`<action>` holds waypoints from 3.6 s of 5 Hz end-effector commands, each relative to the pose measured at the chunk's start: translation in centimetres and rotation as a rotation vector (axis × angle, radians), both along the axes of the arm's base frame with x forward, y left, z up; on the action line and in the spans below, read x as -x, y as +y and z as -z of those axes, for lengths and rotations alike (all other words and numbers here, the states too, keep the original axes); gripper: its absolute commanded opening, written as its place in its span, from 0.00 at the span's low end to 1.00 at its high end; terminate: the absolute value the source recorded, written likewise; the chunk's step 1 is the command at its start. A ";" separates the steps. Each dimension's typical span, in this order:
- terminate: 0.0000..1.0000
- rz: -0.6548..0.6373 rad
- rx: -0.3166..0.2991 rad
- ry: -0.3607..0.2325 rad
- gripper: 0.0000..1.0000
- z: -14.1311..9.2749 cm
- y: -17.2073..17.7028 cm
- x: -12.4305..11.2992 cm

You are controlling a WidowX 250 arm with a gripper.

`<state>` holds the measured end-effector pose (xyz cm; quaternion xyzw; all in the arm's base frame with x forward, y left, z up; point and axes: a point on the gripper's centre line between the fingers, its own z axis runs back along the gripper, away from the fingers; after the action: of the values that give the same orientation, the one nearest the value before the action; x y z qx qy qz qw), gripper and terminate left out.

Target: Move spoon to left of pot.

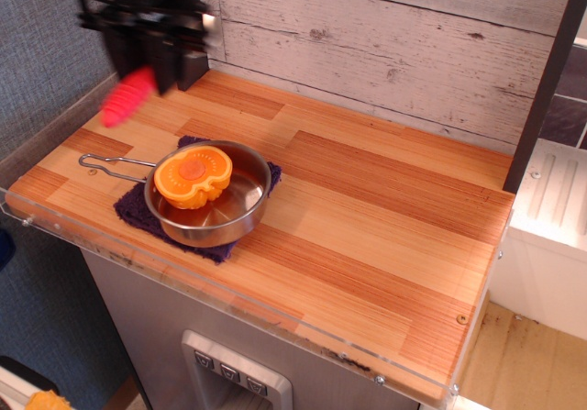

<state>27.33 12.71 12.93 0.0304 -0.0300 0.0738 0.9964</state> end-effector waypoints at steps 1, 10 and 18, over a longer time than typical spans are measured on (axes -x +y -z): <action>0.00 -0.040 -0.041 0.016 0.00 1.0 9.5 -0.6; 0.00 0.137 0.010 0.156 1.00 10.2 7.1 -1.4; 0.00 0.155 0.100 -0.086 1.00 -1.3 -6.3 -3.6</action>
<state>31.70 6.44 11.89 -0.0337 -0.0421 0.0019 0.9985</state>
